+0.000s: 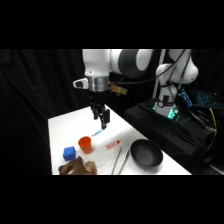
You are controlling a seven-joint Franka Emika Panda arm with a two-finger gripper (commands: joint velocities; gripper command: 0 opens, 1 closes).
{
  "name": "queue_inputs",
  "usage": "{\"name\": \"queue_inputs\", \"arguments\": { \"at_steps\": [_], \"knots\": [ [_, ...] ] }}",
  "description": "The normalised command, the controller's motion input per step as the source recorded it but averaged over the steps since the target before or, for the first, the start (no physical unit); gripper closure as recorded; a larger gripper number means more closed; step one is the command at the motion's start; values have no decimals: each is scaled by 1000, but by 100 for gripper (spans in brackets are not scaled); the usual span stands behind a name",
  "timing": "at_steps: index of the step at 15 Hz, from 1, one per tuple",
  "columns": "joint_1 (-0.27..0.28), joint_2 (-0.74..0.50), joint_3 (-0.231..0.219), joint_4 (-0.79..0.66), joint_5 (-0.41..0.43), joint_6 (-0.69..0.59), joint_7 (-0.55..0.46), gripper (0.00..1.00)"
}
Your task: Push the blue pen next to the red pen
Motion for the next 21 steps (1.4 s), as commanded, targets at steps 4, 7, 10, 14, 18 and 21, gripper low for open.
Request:
{"name": "queue_inputs", "arguments": {
  "at_steps": [4, 7, 10, 14, 18, 21],
  "knots": [
    [-82, -29, 16, 43, -4, -61, -47, 0],
    [-161, -155, -78, 47, -85, -180, -139, 0],
    [-199, -214, -120, 17, -110, -230, -246, 0],
    [-206, -101, -115, 105, -108, -286, -441, 0],
    [-147, 99, -84, 178, -209, -209, -421, 0],
    [-93, 251, -32, 166, -149, 98, -283, 0]
  ]
}}
